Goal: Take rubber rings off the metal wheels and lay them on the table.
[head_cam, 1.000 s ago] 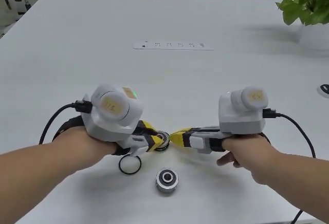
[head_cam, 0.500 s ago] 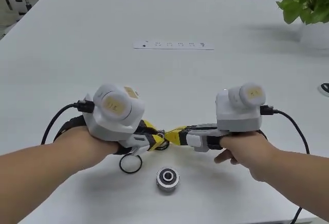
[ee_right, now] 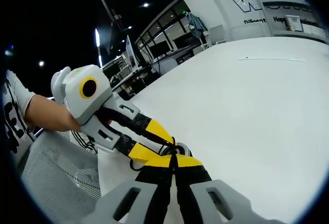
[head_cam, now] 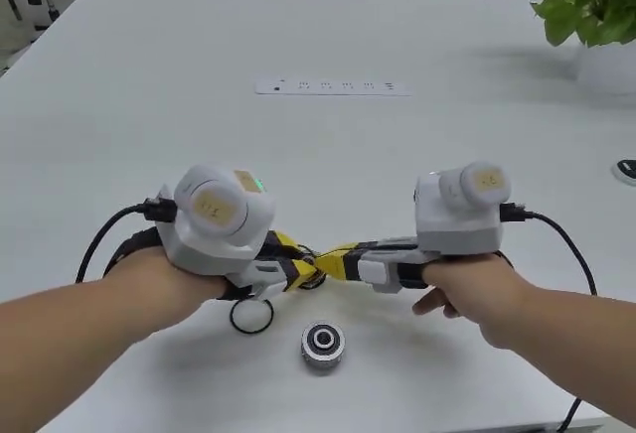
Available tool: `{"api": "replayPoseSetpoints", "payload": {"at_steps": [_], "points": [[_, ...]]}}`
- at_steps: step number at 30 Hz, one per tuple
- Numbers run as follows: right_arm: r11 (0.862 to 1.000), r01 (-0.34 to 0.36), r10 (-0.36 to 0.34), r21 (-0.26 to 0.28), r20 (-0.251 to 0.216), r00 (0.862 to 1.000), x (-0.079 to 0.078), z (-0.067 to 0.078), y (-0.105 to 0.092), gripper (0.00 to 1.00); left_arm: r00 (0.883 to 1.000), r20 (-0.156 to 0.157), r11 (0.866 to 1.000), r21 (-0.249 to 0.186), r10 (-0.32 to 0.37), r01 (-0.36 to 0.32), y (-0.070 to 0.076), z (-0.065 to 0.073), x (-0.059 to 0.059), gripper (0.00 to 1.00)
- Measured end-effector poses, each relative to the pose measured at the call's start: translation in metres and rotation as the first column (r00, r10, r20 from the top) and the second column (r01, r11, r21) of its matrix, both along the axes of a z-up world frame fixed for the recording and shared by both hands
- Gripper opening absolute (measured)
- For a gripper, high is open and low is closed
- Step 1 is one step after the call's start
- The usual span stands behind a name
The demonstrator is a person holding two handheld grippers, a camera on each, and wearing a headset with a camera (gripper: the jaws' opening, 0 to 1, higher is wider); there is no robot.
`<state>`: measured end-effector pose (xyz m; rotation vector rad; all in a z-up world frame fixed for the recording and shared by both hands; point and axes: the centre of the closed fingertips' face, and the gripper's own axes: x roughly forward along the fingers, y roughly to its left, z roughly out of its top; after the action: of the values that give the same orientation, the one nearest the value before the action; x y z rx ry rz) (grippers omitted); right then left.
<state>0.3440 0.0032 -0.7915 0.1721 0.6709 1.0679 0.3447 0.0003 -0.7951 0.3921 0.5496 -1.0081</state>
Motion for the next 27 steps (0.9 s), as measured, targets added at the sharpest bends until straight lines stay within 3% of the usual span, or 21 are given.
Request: {"api": "replayPoseSetpoints", "payload": {"at_steps": [12,27], "points": [[1.000,-0.006,0.007,0.028,-0.020,1.000,-0.002,0.006,0.002,0.00,0.997,0.019,0.997,0.017,-0.072,0.072,0.003,0.005,-0.008,0.17],[0.996,-0.007,0.010,0.090,-0.041,0.999,-0.003,0.019,0.005,0.00,0.996,0.027,0.992,-0.093,-0.080,0.082,0.008,0.031,-0.026,0.30]]}}
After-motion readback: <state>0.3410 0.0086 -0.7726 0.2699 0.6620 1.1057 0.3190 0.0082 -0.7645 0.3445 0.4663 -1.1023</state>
